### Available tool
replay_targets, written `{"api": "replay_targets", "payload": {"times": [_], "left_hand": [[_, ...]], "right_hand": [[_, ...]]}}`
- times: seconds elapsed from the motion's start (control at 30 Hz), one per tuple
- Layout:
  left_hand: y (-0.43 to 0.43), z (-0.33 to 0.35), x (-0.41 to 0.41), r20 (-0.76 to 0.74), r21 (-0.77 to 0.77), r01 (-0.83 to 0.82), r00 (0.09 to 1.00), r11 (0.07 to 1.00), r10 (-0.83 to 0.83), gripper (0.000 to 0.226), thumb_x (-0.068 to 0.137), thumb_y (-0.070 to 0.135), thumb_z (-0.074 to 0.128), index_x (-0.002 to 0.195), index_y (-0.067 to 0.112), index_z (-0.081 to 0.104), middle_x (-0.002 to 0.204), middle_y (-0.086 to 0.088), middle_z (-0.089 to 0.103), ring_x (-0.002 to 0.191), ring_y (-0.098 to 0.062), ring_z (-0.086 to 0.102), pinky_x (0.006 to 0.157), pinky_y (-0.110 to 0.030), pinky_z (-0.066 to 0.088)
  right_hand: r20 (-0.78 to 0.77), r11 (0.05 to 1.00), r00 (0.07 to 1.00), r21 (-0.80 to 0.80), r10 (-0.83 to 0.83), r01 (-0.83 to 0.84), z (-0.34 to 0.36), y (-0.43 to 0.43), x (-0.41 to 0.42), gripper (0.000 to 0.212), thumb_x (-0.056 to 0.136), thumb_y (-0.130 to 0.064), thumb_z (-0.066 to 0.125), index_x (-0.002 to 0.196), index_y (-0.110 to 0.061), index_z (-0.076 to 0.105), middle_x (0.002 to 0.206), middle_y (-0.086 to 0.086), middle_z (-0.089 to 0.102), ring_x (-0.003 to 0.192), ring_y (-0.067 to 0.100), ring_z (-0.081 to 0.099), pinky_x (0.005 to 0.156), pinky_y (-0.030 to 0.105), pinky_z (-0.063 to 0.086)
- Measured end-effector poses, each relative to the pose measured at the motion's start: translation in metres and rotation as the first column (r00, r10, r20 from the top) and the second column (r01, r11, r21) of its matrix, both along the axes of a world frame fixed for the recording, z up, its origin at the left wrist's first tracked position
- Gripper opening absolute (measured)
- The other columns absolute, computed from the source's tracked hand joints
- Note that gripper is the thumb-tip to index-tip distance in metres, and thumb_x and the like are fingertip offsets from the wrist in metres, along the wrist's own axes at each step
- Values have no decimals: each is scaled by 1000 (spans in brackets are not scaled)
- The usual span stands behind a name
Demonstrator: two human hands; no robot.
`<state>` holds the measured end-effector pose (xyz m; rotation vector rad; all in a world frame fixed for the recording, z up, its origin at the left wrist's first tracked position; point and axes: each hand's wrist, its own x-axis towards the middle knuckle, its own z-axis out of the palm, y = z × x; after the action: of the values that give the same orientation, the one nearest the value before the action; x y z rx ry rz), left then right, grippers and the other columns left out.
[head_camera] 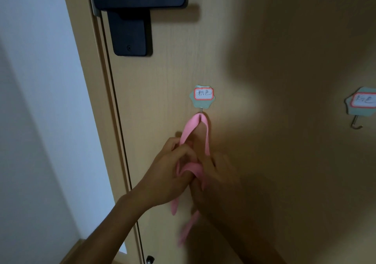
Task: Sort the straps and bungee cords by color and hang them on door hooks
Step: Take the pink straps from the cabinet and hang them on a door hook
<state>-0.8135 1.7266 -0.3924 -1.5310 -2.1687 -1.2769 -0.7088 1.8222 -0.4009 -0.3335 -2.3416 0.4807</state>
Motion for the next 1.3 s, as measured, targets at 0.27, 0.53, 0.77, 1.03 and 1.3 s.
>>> {"api": "replay_targets", "payload": {"times": [0.27, 0.53, 0.77, 1.03, 1.3], "left_hand": [[-8, -1, 10, -157, -15, 4, 988, 1000, -6, 61, 67, 55, 70, 123, 43, 49, 154, 22, 10, 144, -8, 16, 111, -27, 32], [2, 8, 42, -371, -55, -165, 919, 985, 134, 46, 64, 48, 60, 107, 32, 52, 114, 3, 44, 97, -12, 39, 74, -21, 43], [32, 25, 72, 49, -159, 208, 978, 965, -203, 22, 90, 11, 55, 106, 26, 56, 89, 18, 56, 77, 3, 54, 68, -8, 44], [88, 54, 97, 160, -67, 395, 911, 916, -381, 24, 79, 29, 57, 97, 14, 57, 90, 0, 59, 80, -13, 56, 67, -23, 45], [147, 98, 118, -290, -42, 252, 923, 967, -253, 32, 86, 34, 52, 116, 22, 56, 111, 0, 56, 101, -16, 53, 86, -29, 41]], "right_hand": [[103, 937, 955, -248, 280, -248, -12, 17, 25, 52, 69, -58, 38, 96, -21, 61, 90, -12, 54, 82, 2, 52, 75, 12, 36], [19, 898, 936, -289, 352, -332, 5, 43, 58, 13, 83, -11, 67, 90, -21, 65, 79, -11, 65, 69, -4, 56, 59, 7, 39], [25, 896, 940, -310, 341, -317, 28, 65, 84, 21, 81, -19, 71, 91, -34, 61, 88, -18, 63, 85, -2, 60, 70, 18, 52], [-31, 923, 975, -317, 221, -219, 46, 128, 144, 33, 69, -58, 62, 95, -38, 58, 83, -21, 61, 71, 0, 57, 60, 15, 44], [-153, 999, 988, -34, 18, -23, 92, 169, 187, 21, 87, -22, 66, 102, -31, 56, 105, -20, 59, 95, -5, 56, 75, 9, 41]]}}
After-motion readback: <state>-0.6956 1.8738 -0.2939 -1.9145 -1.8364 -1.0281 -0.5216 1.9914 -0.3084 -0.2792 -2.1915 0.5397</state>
